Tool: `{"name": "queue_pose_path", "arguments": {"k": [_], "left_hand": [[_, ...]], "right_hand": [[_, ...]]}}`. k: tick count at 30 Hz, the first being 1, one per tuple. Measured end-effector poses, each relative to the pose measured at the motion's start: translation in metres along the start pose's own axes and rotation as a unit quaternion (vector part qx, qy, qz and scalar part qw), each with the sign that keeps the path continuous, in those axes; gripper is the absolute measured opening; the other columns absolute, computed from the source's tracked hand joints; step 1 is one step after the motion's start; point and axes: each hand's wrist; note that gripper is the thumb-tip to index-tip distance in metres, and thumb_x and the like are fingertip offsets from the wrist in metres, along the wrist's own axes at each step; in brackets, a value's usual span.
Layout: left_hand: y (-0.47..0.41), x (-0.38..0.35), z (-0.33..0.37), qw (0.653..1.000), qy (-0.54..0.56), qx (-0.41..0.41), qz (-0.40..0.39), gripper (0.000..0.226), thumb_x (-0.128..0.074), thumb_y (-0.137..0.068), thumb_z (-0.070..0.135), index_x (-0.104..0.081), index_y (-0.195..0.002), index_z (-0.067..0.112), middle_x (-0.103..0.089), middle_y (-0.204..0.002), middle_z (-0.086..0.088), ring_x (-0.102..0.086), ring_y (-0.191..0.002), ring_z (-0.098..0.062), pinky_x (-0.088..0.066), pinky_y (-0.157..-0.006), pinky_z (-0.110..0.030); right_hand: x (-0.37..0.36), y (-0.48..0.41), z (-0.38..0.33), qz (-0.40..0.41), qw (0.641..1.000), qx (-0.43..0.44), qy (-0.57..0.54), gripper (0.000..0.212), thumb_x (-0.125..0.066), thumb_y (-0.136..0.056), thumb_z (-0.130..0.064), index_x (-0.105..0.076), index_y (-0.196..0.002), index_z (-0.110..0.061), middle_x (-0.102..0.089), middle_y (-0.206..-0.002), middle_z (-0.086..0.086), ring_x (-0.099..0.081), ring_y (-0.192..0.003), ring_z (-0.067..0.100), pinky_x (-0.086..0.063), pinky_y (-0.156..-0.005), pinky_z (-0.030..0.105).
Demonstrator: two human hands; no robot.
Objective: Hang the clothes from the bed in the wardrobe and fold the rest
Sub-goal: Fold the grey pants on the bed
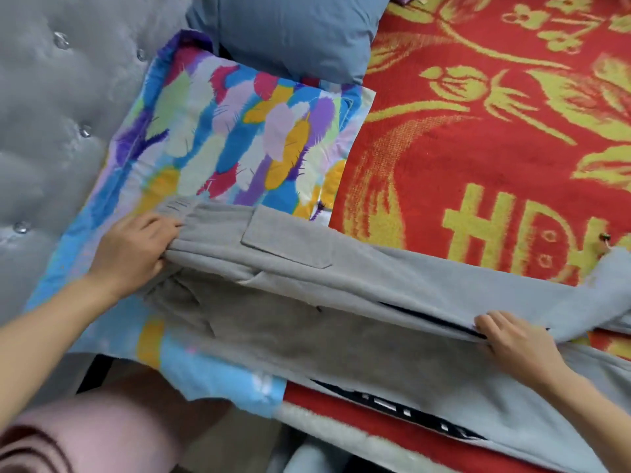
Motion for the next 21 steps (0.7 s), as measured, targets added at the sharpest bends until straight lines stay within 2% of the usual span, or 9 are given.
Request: {"name": "queue_pose_path", "arguments": {"k": [3,5,7,9,11,13,15,18,21], "left_hand": [[0.051,-0.003,0.015,0.999,-0.019,-0.002,-0.043,0.042,-0.034,-0.061,0.012,-0.066,-0.083,-0.002,-0.068,-0.094,-0.02,-0.056,-0.087,-0.033,-0.043,-0.068,-0.042],[0.08,-0.011,0.023,0.996,-0.04,0.014,-0.079,0.036,-0.033,-0.062,0.01,-0.064,-0.078,-0.002,-0.068,-0.091,-0.021,-0.055,-0.085,-0.033,-0.045,-0.062,-0.043],[0.098,-0.021,0.034,0.988,-0.057,0.063,-0.131,0.036,-0.033,-0.064,0.011,-0.062,-0.079,-0.004,-0.065,-0.091,-0.025,-0.06,-0.08,-0.038,-0.047,-0.057,-0.046],[0.1,-0.028,0.047,0.968,-0.088,0.147,-0.181,0.023,-0.05,-0.065,0.002,-0.06,-0.084,-0.009,-0.059,-0.094,-0.03,-0.057,-0.084,-0.043,-0.045,-0.061,-0.052],[0.092,-0.033,0.066,0.953,-0.094,0.187,-0.217,0.029,-0.068,-0.06,-0.013,-0.059,-0.087,-0.011,-0.052,-0.106,-0.036,-0.049,-0.101,-0.046,-0.039,-0.074,-0.059],[0.084,-0.033,0.089,0.926,-0.115,0.236,-0.273,0.031,-0.058,-0.077,-0.006,-0.058,-0.108,-0.007,-0.035,-0.138,-0.034,-0.029,-0.13,-0.045,-0.027,-0.096,-0.06],[0.077,-0.033,0.109,0.911,-0.107,0.265,-0.298,0.041,-0.061,-0.076,0.005,-0.056,-0.116,-0.004,-0.025,-0.148,-0.029,-0.02,-0.139,-0.041,-0.019,-0.103,-0.056],[0.07,-0.034,0.141,0.942,-0.086,0.17,-0.275,0.039,-0.074,-0.052,-0.008,-0.063,-0.088,-0.016,-0.047,-0.128,-0.037,-0.042,-0.123,-0.05,-0.028,-0.092,-0.062],[0.053,-0.04,0.186,0.948,-0.084,0.172,-0.255,0.054,-0.058,-0.073,0.007,-0.051,-0.12,-0.017,-0.037,-0.139,-0.033,-0.034,-0.132,-0.044,-0.028,-0.097,-0.058]], "right_hand": [[-0.01,0.039,-0.039,-0.019,1.0,0.004,-0.021,0.017,-0.045,-0.069,-0.023,-0.031,-0.076,-0.018,-0.05,-0.049,0.005,-0.055,-0.04,0.017,-0.035,-0.031,0.019],[-0.025,0.062,-0.062,-0.059,0.997,-0.014,-0.045,0.041,-0.066,-0.056,-0.02,-0.029,-0.075,-0.02,-0.049,-0.049,0.002,-0.053,-0.039,0.017,-0.034,-0.031,0.019],[-0.048,0.079,-0.084,-0.136,0.988,-0.04,-0.058,0.065,-0.084,-0.036,-0.02,-0.031,-0.075,-0.021,-0.05,-0.05,0.002,-0.054,-0.041,0.018,-0.033,-0.032,0.018],[-0.065,0.084,-0.1,-0.204,0.975,-0.075,-0.057,0.071,-0.091,-0.021,-0.029,-0.046,-0.076,-0.021,-0.053,-0.054,0.002,-0.057,-0.046,0.018,-0.036,-0.035,0.019],[-0.071,0.087,-0.104,-0.243,0.964,-0.103,-0.032,0.052,-0.086,-0.049,-0.045,-0.061,-0.087,-0.02,-0.06,-0.08,0.002,-0.063,-0.073,0.02,-0.047,-0.056,0.024],[-0.077,0.09,-0.096,-0.266,0.945,-0.186,-0.044,0.039,-0.052,-0.089,-0.049,-0.052,-0.117,-0.023,-0.052,-0.115,-0.001,-0.05,-0.11,0.019,-0.041,-0.084,0.029],[-0.076,0.096,-0.081,-0.251,0.935,-0.246,-0.049,0.04,-0.035,-0.097,-0.047,-0.043,-0.129,-0.025,-0.046,-0.128,-0.004,-0.041,-0.121,0.017,-0.036,-0.092,0.029],[-0.065,0.103,-0.049,-0.197,0.916,-0.349,-0.03,0.039,-0.038,-0.097,-0.041,-0.046,-0.131,-0.023,-0.046,-0.131,-0.001,-0.039,-0.125,0.019,-0.036,-0.093,0.031],[-0.053,0.112,-0.013,-0.168,0.863,-0.474,-0.046,0.041,-0.045,-0.095,-0.031,-0.046,-0.133,-0.017,-0.04,-0.138,0.011,-0.035,-0.128,0.028,-0.038,-0.095,0.038]]}}
Point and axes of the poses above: each hand's wrist, its own y-axis away from the middle knuckle, its own x-axis out of the back of the hand, z = x × y
